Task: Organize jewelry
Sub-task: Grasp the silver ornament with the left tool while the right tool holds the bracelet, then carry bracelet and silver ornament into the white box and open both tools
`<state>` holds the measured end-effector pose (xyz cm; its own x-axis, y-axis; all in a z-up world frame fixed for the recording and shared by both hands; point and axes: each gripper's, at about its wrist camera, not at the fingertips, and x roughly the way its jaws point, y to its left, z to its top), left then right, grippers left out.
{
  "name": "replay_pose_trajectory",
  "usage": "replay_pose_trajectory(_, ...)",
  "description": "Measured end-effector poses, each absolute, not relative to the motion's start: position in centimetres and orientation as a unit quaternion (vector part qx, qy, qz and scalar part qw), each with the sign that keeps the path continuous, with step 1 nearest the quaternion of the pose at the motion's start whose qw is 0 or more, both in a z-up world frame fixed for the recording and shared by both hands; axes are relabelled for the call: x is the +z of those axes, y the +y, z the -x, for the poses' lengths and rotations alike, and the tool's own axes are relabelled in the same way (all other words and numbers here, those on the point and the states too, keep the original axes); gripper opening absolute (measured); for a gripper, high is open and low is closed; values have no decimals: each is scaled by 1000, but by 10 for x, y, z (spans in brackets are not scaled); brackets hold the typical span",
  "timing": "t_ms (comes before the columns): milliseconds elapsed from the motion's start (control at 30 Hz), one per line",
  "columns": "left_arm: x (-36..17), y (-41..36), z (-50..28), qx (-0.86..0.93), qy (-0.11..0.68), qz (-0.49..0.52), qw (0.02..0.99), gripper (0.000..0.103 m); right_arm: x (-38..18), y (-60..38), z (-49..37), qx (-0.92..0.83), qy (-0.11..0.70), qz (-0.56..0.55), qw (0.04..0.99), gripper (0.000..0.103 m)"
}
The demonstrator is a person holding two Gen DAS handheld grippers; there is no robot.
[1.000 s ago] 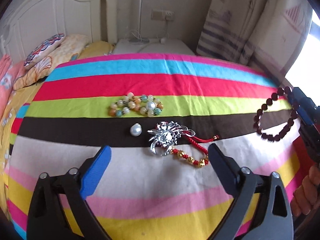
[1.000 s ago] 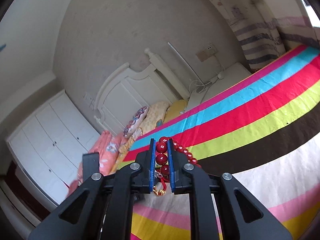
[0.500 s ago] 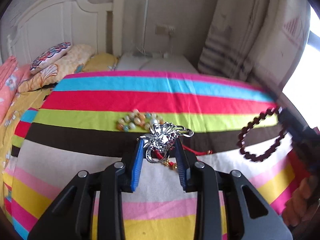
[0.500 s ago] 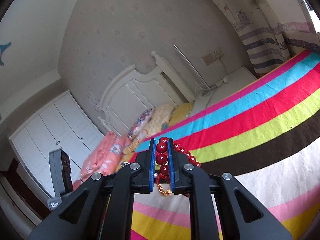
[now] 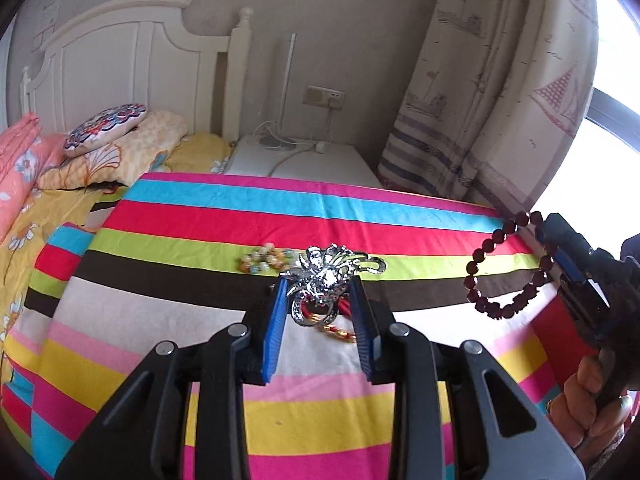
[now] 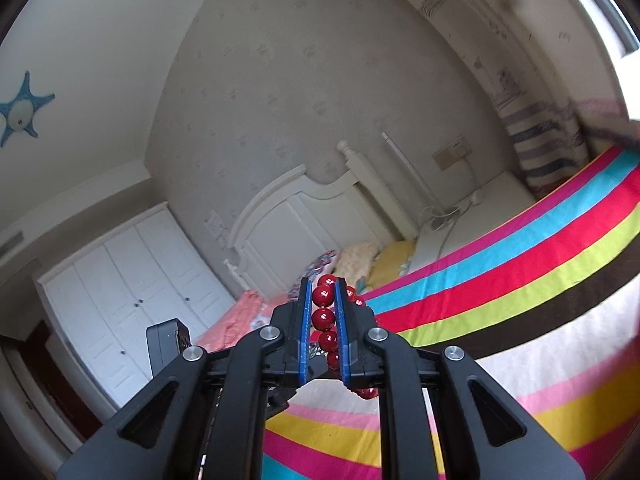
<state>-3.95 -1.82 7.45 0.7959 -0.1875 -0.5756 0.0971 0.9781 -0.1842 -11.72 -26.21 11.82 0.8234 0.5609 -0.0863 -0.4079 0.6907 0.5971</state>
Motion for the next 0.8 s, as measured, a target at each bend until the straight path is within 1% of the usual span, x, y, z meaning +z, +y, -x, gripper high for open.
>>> replay_pose_trajectory(133, 81, -41, 47, -98, 308, 60, 945, 30, 139, -271, 144, 231, 129, -264, 928, 13)
replay_pose_trajectory(300, 92, -76, 59, -139, 294, 40, 945, 30, 157, -296, 170, 189, 127, -258, 939, 13)
replay_pose_trajectory(500, 108, -128, 72, -193, 281, 14, 940, 31, 167, -331, 210, 119, 115, -219, 962, 13)
replay_pose_trajectory(633, 118, -165, 80, -230, 277, -6, 933, 31, 170, -370, 235, 54, 106, -212, 970, 13)
replay_pose_trajectory(733, 123, -199, 86, -257, 271, -26, 927, 31, 171, -399, 245, 6, 115, -210, 971, 13)
replay_pose_trajectory(800, 124, -221, 86, -276, 270, -39, 921, 31, 168, -416, 245, -25, 138, -204, 969, 13)
